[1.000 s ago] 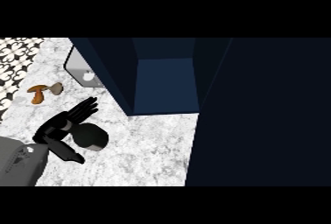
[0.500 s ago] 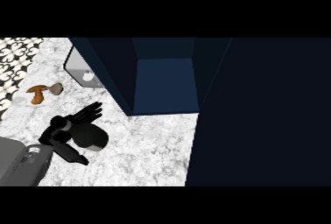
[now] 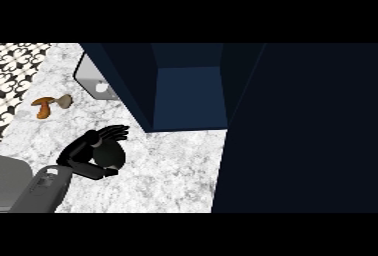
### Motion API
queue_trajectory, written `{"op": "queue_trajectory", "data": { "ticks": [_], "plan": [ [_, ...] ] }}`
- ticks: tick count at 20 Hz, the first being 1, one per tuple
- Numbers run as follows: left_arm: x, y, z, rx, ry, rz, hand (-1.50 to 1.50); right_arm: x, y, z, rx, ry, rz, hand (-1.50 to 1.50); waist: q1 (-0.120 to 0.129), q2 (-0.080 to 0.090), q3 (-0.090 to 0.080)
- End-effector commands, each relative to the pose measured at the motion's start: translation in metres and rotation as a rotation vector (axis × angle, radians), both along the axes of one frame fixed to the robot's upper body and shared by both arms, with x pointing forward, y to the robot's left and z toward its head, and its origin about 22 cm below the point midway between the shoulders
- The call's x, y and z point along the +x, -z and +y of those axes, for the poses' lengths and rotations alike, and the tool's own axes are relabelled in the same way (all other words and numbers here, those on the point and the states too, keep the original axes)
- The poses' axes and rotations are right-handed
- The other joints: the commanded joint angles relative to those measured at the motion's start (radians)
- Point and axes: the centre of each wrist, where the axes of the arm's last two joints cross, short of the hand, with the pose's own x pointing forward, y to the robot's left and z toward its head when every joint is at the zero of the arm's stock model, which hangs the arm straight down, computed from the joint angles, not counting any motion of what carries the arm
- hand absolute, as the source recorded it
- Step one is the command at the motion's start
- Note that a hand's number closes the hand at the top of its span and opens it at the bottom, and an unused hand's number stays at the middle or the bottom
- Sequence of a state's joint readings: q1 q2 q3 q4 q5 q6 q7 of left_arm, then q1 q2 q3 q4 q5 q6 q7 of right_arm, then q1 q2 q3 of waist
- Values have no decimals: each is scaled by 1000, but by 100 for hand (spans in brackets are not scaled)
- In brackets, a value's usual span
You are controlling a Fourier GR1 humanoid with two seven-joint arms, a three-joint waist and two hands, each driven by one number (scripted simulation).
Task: Pick up the wine, place it into the cabinet and close the cabinet
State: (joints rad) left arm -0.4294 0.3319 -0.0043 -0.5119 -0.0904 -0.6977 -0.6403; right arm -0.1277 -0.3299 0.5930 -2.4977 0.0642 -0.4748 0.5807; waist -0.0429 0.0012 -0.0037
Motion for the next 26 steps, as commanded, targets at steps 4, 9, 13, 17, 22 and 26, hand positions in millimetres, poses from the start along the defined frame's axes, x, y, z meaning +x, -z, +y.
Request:
{"op": "queue_trajectory", "data": {
  "ticks": [4,9,13,17,22,26],
  "plan": [
    [14,-10,3,-205,100,-26,150,-25,-11,-8,36,-5,-55,-150,1,-1,0],
    [-5,6,-3,-178,73,-100,150,-34,-17,-19,37,12,-56,-150,8,-3,0],
    [5,-3,-4,-203,98,-139,150,-32,-14,-16,17,-4,-37,-150,1,-2,-1],
    [-21,24,-17,-175,-186,-204,150,-30,-11,-15,26,28,-24,-150,23,-7,1],
    [-66,55,-39,-205,-519,-221,150,-29,-7,-17,19,51,-43,-150,45,-15,5],
    [-70,43,-59,-260,-457,-199,150,-41,-17,-21,20,57,-45,-150,46,-18,4]
  ]
}}
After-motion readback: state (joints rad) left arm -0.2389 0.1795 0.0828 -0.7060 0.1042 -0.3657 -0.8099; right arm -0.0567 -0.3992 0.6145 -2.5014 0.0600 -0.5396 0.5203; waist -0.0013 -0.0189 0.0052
